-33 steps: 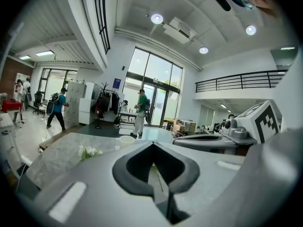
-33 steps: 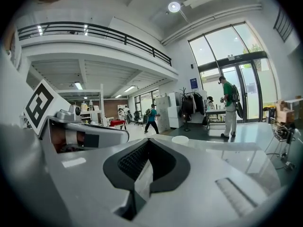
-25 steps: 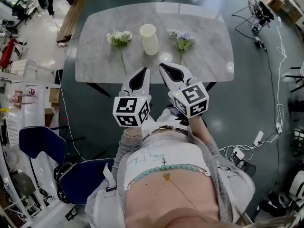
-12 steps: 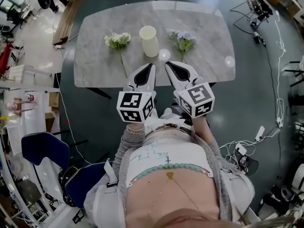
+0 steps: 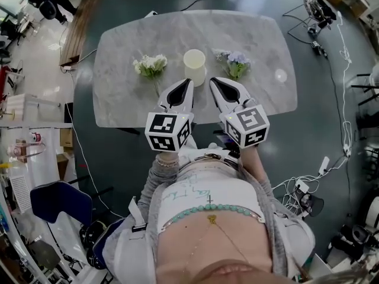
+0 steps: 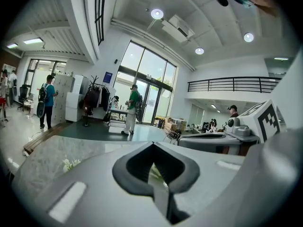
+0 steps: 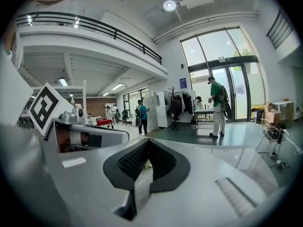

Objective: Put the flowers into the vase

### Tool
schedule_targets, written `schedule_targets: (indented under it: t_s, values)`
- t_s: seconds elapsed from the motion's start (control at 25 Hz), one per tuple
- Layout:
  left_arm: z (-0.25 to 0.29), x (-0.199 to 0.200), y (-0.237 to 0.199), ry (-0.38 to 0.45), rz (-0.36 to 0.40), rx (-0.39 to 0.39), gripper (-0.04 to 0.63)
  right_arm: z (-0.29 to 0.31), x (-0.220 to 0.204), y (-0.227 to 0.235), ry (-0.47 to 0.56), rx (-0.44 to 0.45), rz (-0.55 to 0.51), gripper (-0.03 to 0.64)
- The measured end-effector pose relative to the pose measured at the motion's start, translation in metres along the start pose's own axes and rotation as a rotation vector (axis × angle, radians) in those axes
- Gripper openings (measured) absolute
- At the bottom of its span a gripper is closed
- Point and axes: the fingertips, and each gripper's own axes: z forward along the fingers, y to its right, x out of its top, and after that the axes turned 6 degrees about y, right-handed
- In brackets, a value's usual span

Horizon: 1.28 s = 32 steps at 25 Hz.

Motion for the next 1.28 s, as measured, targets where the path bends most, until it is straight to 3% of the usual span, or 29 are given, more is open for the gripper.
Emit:
schedule_targets:
  t_s: [0.36, 0.72, 0.92, 1.28]
  values:
    - [0.022, 0.009, -0.06, -0.022, 0.011, -0.056, 0.002, 0.051, 0.003, 0.007, -0.004, -0.087, 0.007, 0.026]
    - [0.029, 0.005, -0.085, -0.051, 0.016, -0.102, 0.002, 0.061, -0.005, 0.02, -0.024, -0.177, 0.022, 0.026]
    - [0.028, 0.004, -0.081, -0.046, 0.018, -0.102, 0.002, 0.056, -0.008, 0.024, -0.029, -0.171, 0.02, 0.026]
    - [0.028, 0.008, -0.068, -0.042, 0.001, -0.004, 0.002, 0.053, 0.004, 0.037, -0.042, -0.073, -0.013, 0.026]
